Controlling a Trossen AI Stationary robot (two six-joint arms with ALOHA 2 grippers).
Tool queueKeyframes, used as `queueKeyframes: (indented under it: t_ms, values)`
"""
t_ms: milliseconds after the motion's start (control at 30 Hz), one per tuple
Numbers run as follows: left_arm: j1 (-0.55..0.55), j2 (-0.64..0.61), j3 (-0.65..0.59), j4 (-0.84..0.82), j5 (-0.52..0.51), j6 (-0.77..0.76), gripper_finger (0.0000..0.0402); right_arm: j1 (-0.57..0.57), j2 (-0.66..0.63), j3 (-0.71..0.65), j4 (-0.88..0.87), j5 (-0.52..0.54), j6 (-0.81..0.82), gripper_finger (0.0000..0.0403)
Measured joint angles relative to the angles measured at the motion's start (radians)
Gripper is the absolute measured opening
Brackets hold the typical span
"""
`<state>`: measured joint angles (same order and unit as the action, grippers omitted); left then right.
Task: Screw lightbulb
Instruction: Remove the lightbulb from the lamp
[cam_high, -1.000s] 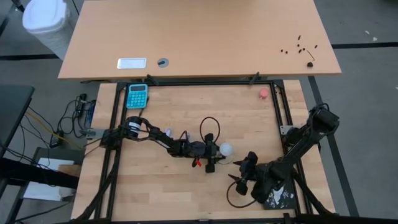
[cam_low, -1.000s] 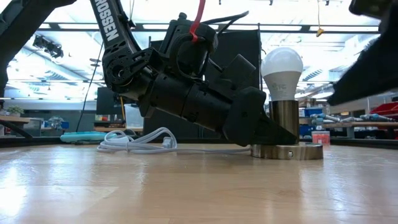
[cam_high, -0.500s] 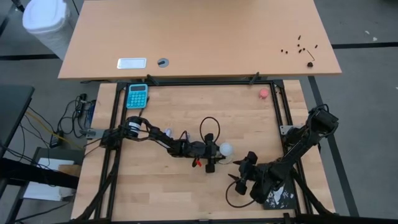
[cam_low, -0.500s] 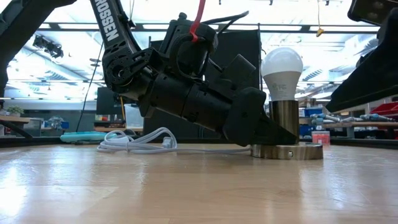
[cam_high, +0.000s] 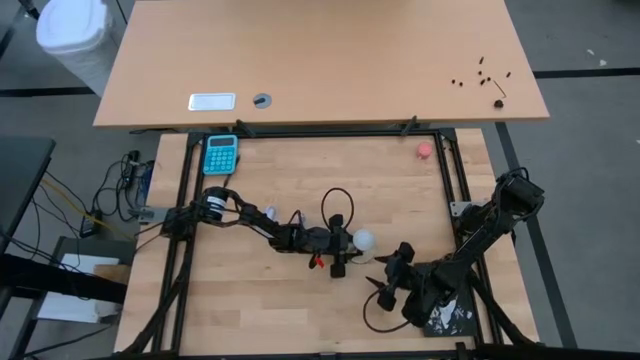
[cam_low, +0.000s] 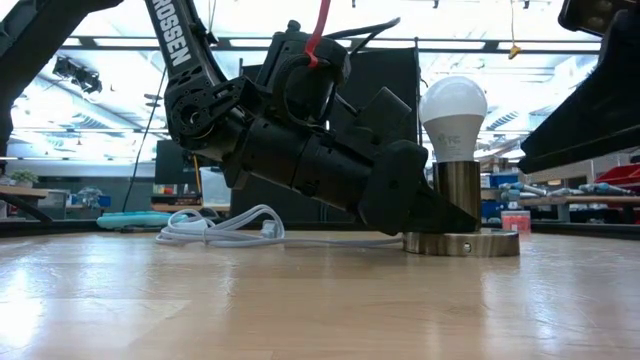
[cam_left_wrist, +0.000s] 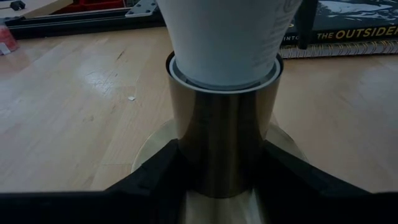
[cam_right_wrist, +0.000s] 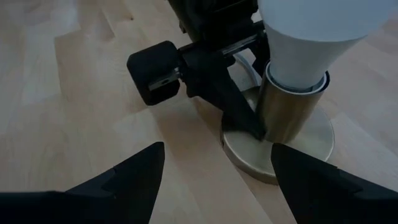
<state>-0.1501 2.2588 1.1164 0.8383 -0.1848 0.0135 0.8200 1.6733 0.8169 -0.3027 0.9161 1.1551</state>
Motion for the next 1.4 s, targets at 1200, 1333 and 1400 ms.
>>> queueKeyframes:
  t_ms: [1200, 1333, 1400]
  values:
    - [0.0, 0.0, 0.0, -0.007, -0.006, -0.025, 0.0193, 0.112, 0.206, 0.384, -0.426, 0.054, 0.465, 0.0193]
    - [0.0, 0.0, 0.0, -0.007, -0.007, -0.026, 0.0193, 0.147, 0.206, 0.418, -0.426, 0.057, 0.478, 0.0183]
    - [0.0, 0.0, 0.0, -0.007, -0.008, -0.026, 0.0193, 0.16, 0.206, 0.422, -0.425, 0.082, 0.505, 0.018]
